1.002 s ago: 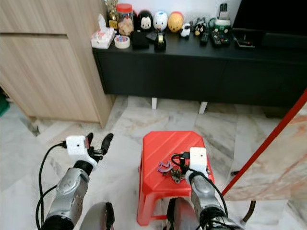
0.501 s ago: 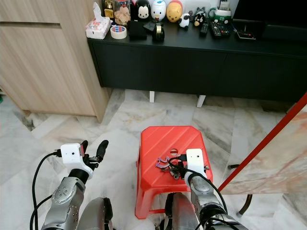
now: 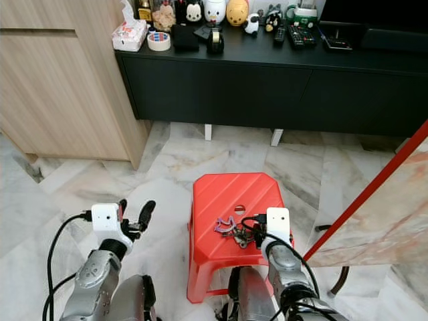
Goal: Hang keys on a hook
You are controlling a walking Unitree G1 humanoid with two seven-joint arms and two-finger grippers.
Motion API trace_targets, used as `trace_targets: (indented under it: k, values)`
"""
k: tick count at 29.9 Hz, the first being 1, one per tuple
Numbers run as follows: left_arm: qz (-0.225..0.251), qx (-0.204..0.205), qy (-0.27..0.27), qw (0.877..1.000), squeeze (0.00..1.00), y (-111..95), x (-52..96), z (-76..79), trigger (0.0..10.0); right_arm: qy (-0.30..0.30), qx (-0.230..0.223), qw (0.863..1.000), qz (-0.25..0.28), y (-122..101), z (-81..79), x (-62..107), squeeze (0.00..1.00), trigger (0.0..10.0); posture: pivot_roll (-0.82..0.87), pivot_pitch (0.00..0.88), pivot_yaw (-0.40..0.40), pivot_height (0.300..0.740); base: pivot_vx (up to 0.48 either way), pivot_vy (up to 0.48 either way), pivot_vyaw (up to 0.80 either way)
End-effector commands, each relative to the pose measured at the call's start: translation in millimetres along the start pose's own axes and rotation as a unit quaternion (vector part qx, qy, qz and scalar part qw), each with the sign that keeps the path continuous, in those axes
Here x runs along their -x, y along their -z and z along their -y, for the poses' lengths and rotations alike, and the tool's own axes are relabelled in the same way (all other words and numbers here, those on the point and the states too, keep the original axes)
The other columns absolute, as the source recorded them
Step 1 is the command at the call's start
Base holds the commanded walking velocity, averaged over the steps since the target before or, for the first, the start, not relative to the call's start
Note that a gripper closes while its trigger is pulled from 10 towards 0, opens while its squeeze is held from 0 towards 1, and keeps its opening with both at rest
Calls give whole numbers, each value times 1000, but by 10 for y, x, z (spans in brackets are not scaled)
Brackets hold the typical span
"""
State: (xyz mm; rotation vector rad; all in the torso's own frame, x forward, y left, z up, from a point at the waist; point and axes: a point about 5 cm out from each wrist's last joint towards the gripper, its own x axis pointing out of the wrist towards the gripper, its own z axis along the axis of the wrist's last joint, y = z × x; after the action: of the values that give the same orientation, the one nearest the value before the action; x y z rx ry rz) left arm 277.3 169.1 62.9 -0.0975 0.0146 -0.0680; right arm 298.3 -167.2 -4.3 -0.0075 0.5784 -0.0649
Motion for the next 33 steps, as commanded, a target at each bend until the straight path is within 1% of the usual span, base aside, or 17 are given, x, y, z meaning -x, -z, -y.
trace_targets:
  k: [1,2,6,9,27,33]
  values:
    - [2,-11,-3,1000,0,-7,28,-18,10000,3,-6,1000,-15,70,16,12,0,2235,56,160,-56,593,0,0,0]
    - [1,-13,-4,1000,0,-5,33,-29,10000,3,-6,1000,-15,71,16,12,0,0,57,162,-56,593,0,0,0]
    - [1,-19,-4,1000,0,-5,40,-42,10000,4,-8,1000,-16,71,19,11,0,0,58,165,-55,593,0,0,0]
    - [0,-33,-6,999,0,-1,59,-81,10000,6,-11,1000,-16,66,29,10,0,0,54,172,-55,593,0,0,0]
    - [-1,-33,-19,999,0,15,100,-114,10000,20,-13,1000,-19,95,104,19,0,0,54,198,-57,593,0,0,0]
    - [-3,-34,-22,999,0,30,100,-123,10000,13,-21,1000,-3,44,90,12,0,0,54,198,-56,593,0,0,0]
